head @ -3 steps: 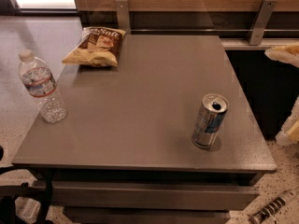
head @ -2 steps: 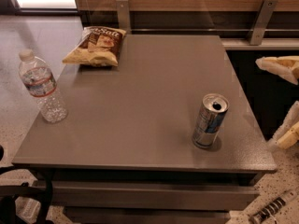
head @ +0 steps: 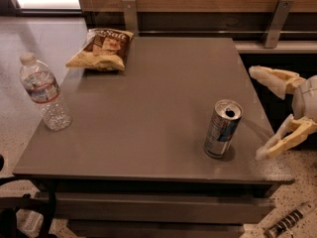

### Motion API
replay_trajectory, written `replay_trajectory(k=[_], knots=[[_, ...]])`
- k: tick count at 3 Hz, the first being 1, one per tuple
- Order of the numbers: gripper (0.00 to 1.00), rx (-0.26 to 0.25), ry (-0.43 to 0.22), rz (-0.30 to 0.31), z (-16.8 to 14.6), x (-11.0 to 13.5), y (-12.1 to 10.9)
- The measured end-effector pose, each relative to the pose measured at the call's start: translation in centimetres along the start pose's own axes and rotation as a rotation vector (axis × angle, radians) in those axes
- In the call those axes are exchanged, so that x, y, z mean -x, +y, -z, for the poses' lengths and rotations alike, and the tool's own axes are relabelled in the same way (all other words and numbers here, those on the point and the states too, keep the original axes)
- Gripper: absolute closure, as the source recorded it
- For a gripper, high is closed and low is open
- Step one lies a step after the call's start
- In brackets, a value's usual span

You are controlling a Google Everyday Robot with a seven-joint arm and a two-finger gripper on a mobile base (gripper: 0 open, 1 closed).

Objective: Move redbull can near brown chip bag

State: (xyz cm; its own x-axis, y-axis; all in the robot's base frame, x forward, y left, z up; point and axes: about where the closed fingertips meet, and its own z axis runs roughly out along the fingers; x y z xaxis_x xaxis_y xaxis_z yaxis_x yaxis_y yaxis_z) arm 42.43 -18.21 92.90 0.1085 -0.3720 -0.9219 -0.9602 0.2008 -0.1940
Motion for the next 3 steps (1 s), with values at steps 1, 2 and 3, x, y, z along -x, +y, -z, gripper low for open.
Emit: replay_trajectory(k=[1, 2, 3], knots=[[0.00, 0.024, -0.103, -0.026, -1.2, -0.1, 0.5], [0.00, 0.048, -0.141, -0.057, -2.2, -0.5, 1.0], [0.00, 0.072, -0.179, -0.077, -3.5, -0.7, 1.1]])
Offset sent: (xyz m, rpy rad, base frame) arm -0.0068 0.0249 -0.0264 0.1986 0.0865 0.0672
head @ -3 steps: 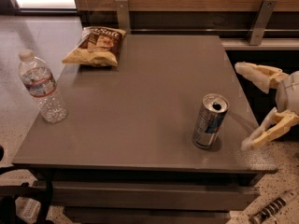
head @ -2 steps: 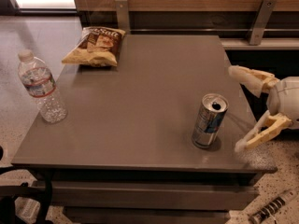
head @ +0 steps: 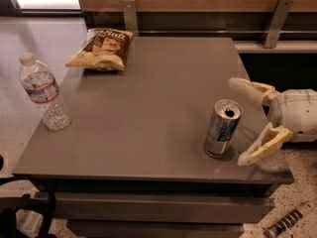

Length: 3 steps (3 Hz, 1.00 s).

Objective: Move redbull can near brown chip bag

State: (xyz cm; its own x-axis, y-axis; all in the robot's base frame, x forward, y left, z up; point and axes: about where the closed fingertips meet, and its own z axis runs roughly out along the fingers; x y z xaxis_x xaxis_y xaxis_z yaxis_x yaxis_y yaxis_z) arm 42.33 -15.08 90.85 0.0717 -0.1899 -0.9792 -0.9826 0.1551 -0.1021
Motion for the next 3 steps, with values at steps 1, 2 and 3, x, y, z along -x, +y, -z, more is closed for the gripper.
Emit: replay_trajectory(k=[1, 2, 3], knots=[[0.00, 0.032, -0.045, -0.006, -1.9, -0.1, -0.4], [0.24, 0.053, -0.086, -0.014, -3.4, -0.5, -0.9], [0.47, 0.056, -0.085, -0.012, -3.6, -0.3, -0.9]])
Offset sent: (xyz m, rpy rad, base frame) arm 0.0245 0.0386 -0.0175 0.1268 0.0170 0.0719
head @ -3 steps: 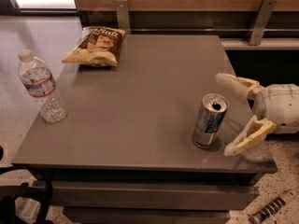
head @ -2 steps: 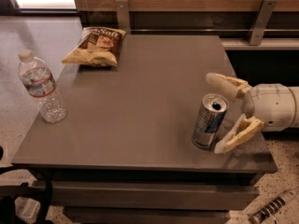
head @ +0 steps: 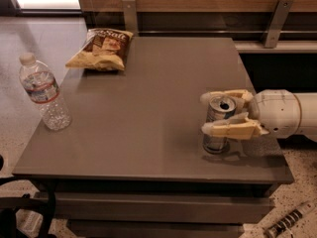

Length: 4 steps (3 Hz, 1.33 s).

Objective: Move redbull can near brown chip bag

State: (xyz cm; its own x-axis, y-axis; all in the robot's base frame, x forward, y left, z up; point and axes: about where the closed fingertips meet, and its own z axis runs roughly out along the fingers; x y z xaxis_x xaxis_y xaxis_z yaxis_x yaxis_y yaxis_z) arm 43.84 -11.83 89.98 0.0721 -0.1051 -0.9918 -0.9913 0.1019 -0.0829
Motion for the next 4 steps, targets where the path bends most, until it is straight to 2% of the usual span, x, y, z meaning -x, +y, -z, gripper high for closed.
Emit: replay_trajectory(k=[2, 3, 4], knots=[[0.95, 0.008, 0.000, 0.003, -0.4, 0.2, 0.1], [1.00, 0.010, 0.000, 0.004, -0.5, 0.3, 0.1], [1.00, 0.010, 0.005, 0.006, -0.4, 1.7, -1.0]])
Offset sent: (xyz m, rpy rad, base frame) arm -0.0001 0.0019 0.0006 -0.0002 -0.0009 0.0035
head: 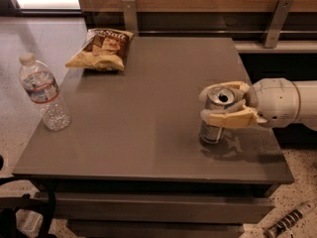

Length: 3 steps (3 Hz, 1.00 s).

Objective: Move redbull can near brown chip bag

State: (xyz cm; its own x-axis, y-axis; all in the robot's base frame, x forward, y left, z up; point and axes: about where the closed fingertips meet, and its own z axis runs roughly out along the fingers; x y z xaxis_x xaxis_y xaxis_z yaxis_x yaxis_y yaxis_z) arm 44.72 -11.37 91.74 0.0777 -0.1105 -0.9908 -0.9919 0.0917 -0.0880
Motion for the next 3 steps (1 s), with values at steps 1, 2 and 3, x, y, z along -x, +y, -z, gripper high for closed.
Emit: replay_trajectory(k=[1, 2, 3], knots=[[1.00, -0.008, 0.008, -0.026, 0.5, 2.2, -3.3], [1.00, -0.064, 0.002, -0.047, 0.9, 6.0, -9.0], [1.00, -0.140, -0.012, -0.042, 0.2, 9.6, -14.1]])
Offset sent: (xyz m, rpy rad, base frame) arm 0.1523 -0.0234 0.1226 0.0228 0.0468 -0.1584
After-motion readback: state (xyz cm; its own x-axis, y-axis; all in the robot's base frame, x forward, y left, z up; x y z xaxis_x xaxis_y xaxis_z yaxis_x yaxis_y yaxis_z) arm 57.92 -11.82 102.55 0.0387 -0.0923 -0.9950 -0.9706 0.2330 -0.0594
